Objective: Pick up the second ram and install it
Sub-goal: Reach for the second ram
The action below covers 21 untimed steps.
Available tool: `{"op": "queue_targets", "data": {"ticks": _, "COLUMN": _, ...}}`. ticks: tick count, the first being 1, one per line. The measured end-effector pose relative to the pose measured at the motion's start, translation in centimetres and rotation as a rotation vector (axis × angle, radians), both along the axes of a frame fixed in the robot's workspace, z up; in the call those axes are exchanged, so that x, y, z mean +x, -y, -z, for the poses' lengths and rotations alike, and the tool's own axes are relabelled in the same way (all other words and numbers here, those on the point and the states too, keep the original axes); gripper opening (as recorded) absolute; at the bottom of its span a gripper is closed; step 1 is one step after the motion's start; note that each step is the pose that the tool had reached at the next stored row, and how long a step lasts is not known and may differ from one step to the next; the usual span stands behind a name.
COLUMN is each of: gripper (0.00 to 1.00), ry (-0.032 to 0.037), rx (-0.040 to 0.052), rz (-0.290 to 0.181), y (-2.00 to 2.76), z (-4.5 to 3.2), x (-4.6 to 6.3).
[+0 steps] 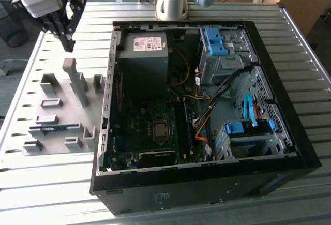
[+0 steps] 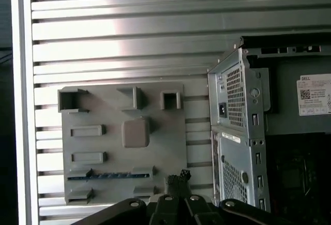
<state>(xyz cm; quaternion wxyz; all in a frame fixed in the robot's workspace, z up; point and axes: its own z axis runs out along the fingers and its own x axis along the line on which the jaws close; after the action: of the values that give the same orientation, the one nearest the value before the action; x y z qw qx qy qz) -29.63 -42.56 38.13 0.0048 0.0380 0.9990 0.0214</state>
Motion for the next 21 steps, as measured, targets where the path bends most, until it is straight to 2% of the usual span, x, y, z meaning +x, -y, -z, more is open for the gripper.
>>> {"op": "queue_targets", "data": {"ticks": 9, "gripper": 0.1, "ry": -0.0001, "rx": 0.0, "rz": 0.0, "y": 0.04, "z": 0.07, "x": -3.9}}
{"op": "queue_targets", "data": {"ticks": 14, "gripper": 0.1, "ry": -0.0025, "rx": -0.0001, "rz": 0.0, "y": 0.17, "z": 0.34, "x": -5.1}}
{"op": "queue_targets", "data": {"ticks": 17, "gripper": 0.1, "ry": -0.0024, "rx": 0.0001, "rz": 0.0, "y": 0.5, "z": 0.49, "x": -5.9}}
{"op": "queue_targets", "data": {"ticks": 21, "gripper": 0.1, "ry": -0.0024, "rx": 0.0001, "rz": 0.0, "y": 1.33, "z": 0.61, "x": -7.0}}
